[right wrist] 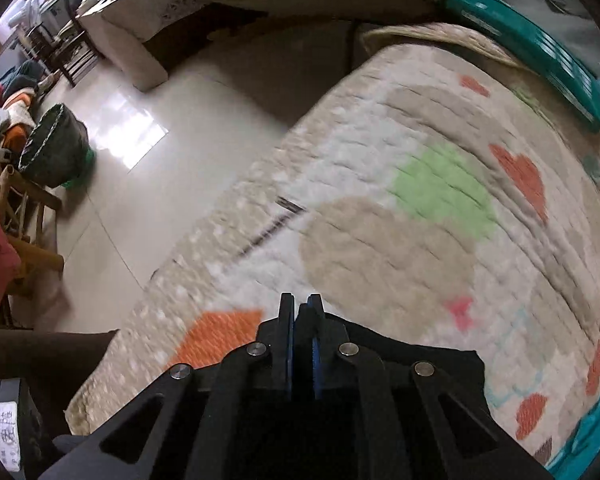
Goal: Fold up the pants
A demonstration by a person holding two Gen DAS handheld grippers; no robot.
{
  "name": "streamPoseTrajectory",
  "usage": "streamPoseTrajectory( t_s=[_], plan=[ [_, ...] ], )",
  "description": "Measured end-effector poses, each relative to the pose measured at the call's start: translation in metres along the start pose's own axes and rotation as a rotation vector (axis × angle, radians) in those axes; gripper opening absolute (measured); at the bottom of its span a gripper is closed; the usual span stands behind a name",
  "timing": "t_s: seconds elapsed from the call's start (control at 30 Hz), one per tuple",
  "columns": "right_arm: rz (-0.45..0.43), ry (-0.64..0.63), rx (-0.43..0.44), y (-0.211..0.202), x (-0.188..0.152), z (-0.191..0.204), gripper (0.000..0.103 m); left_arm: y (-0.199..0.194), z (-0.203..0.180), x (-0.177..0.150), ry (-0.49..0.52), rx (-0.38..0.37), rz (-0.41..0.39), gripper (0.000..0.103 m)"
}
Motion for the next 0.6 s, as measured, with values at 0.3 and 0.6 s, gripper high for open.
streamPoseTrajectory(
  t_s=[0.3,0.6],
  plan=[
    [-0.192,0.184,-0.004,-0.054,0.001,-0.053,0.063,-0.016,0.017,-0.008,-0.043,0.035,-0.015,0.024],
    [-0.240,0.324,-0.047,-0.091,-0.118,-0.084,0.036,-0.044,-0.015,-0.006,0.096,0.058,-0.188,0.040]
  ],
)
Point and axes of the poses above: each gripper's, at about its wrist camera, not at the fingertips, and y roughly the way its jaws point, z to its left, x to its top, the point moved 7 cm from there along y, roughly the way its jaws point, and after that the axes turned 5 degrees about x, right-handed, at the moved point
